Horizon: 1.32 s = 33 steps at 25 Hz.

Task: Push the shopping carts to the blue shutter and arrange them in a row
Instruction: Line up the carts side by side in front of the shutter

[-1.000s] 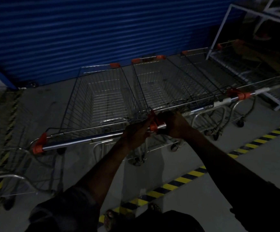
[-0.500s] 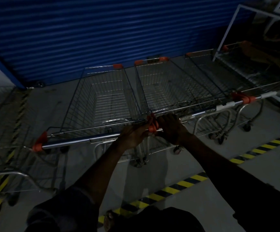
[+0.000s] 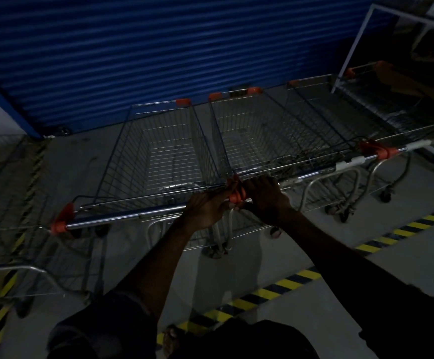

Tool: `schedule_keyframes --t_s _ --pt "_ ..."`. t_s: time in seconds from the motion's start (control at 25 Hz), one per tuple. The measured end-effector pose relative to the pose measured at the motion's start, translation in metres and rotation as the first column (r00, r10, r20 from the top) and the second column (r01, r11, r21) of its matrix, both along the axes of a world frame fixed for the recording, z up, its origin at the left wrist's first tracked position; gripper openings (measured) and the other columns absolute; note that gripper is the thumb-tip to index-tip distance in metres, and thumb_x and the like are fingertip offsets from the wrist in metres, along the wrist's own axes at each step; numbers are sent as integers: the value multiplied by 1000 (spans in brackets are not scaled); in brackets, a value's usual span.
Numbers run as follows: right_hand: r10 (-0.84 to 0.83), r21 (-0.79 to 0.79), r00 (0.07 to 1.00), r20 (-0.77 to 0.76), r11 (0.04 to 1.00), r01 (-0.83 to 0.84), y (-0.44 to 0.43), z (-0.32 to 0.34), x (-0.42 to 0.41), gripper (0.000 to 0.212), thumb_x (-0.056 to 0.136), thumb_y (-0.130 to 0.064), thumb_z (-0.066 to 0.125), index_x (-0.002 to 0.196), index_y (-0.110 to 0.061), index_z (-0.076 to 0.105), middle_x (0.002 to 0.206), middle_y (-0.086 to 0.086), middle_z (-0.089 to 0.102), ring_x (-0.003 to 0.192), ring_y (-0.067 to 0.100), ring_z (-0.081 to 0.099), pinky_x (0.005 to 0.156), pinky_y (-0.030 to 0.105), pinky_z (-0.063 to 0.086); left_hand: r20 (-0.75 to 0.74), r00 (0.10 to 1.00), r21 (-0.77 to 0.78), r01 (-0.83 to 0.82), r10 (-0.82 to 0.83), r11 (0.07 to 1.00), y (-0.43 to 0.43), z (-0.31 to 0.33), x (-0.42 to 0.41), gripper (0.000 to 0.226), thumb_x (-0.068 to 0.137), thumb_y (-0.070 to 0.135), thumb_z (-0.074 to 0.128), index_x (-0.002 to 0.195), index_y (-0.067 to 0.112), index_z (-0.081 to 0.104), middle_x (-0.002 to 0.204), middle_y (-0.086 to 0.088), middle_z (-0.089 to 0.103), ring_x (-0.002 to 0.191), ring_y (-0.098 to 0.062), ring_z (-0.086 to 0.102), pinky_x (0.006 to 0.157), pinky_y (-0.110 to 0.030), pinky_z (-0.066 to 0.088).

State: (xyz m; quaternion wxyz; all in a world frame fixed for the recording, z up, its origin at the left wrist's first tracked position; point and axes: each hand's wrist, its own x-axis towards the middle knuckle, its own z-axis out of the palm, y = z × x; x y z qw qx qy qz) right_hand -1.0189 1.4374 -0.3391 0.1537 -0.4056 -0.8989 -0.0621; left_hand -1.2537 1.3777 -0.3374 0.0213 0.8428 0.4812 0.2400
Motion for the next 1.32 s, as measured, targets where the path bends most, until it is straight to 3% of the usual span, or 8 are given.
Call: schedule_keyframes --t_s 0.16,0.36,0.52,0.68,1.0,1.2,1.32 --pt "-15 10 1000 -8 1000 15 -3 2 -3 65 83 -65 52 112 -7 63 101 11 66 92 36 59 83 48 48 13 1000 70 2 -3 998 -1 2 1 55 107 49 35 148 16 51 141 -8 60 107 -29 71 75 -38 60" --pt "-29 1 999 13 1000 29 -4 2 -4 63 83 -64 51 113 -10 62 103 10 66 95 36 59 84 47 46 41 999 -5 -17 17 1000 -3 6 4 57 101 45 44 151 17 48 144 -5 58 114 -25 68 85 -38 60" --pt "-25 -7 1000 -3 1000 25 -7 5 -4 57 82 -54 70 116 -9 62 104 12 67 98 38 60 87 49 47 24 999 -46 -22 23 999 -2 5 3 63 98 49 45 154 20 42 144 -5 58 116 -28 67 87 -39 58" --pt "-42 11 999 2 999 42 -8 4 -6 65 82 -64 46 116 -10 62 102 11 68 94 36 61 84 48 49 20 1000 -77 5 -3 997 0 4 1 60 99 41 50 156 26 37 147 -6 55 118 -32 66 87 -46 59" --pt "-52 13 999 -6 999 52 -12 3 -8 65 83 -68 48 115 -13 59 103 9 66 94 35 59 84 46 45 11 999 94 33 -34 995 -4 12 0 55 95 33 48 147 14 50 135 -13 65 105 -31 71 77 -38 61" --pt "-35 18 999 -23 999 36 -14 -1 -7 71 89 -73 46 121 -11 60 105 8 64 97 33 56 87 47 43 -1 998 68 -69 69 995 -5 -2 1 58 96 39 49 150 18 46 135 -11 65 104 -34 70 74 -43 61" --pt "-21 57 998 -62 998 24 -17 0 -7 67 90 -70 51 120 -11 61 102 7 63 95 32 56 86 45 41 -11 977 -9 -213 213 977 -12 5 7 67 92 52 46 150 20 47 125 -11 68 103 -35 68 81 -41 55"
